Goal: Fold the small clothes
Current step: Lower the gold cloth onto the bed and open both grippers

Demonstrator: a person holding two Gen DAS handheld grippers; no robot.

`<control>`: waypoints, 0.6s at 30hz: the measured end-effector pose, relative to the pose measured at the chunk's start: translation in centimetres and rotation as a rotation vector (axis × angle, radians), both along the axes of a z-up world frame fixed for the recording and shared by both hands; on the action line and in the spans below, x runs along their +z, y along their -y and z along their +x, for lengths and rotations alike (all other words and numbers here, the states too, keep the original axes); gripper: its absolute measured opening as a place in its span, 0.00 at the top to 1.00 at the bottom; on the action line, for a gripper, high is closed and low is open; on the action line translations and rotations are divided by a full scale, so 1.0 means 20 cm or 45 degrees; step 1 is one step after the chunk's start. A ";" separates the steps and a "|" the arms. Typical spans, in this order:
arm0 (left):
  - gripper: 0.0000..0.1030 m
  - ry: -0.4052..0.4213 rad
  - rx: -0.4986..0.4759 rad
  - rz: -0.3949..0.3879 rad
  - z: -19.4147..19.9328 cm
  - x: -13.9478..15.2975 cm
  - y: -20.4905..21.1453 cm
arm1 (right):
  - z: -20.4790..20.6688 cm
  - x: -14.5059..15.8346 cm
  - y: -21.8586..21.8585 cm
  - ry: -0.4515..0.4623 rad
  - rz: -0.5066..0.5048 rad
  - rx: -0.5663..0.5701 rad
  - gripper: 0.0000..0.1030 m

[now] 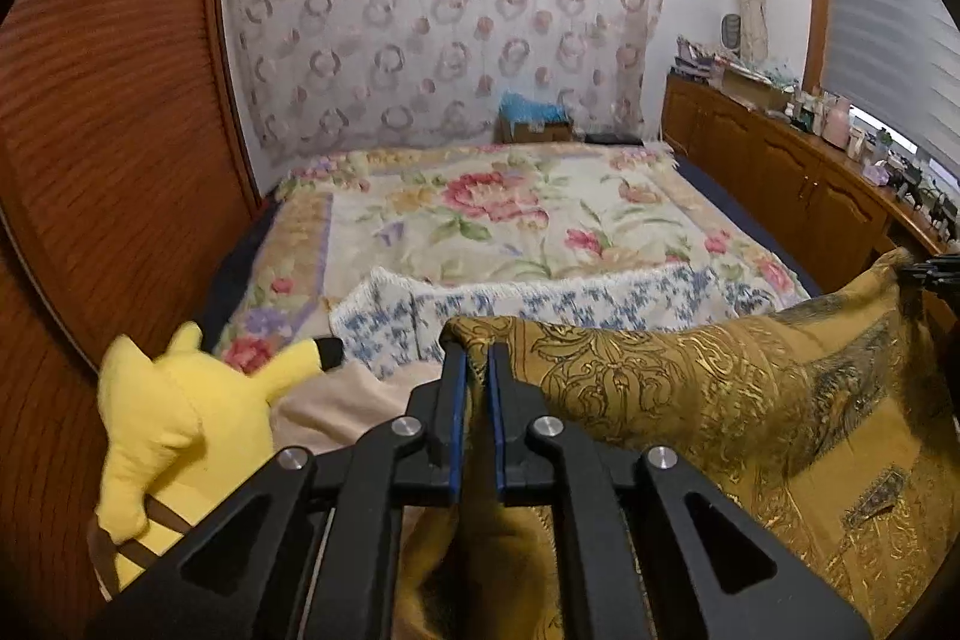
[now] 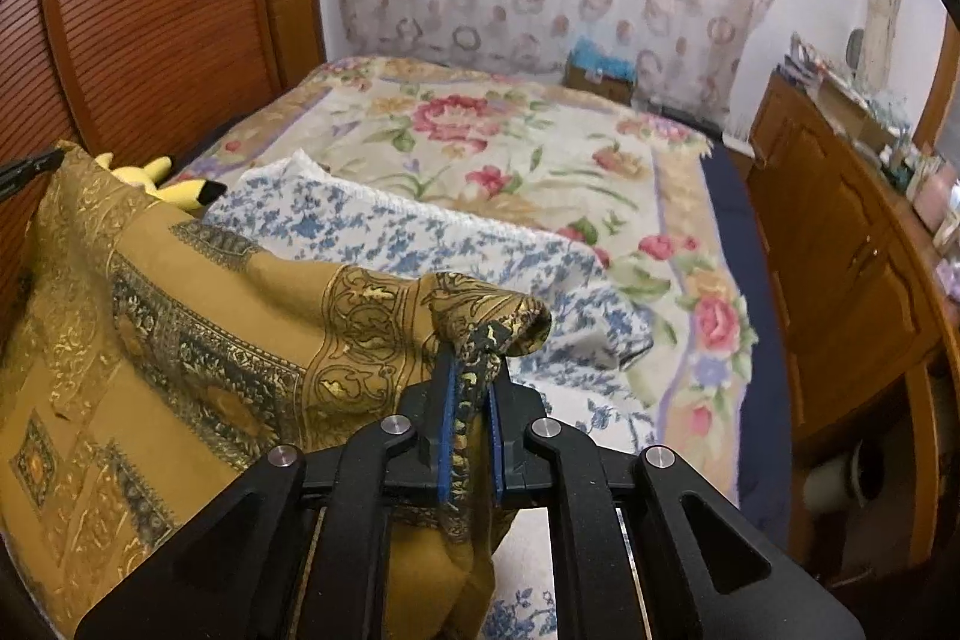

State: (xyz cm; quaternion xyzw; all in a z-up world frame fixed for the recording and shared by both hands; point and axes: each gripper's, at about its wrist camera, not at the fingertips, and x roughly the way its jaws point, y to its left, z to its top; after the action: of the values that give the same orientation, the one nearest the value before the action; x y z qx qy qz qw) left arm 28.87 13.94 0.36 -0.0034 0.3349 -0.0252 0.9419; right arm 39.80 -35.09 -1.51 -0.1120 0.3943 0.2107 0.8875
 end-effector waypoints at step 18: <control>0.60 -0.116 0.014 0.059 -0.31 -0.14 -0.06 | -0.32 -0.14 0.02 -0.057 0.028 -0.084 0.61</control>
State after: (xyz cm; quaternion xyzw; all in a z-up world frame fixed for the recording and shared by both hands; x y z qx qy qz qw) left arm 22.66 15.18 -2.34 0.0155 0.3780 -0.0123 0.9256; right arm 33.49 -35.46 -4.25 -0.0843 0.4152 0.1881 0.8861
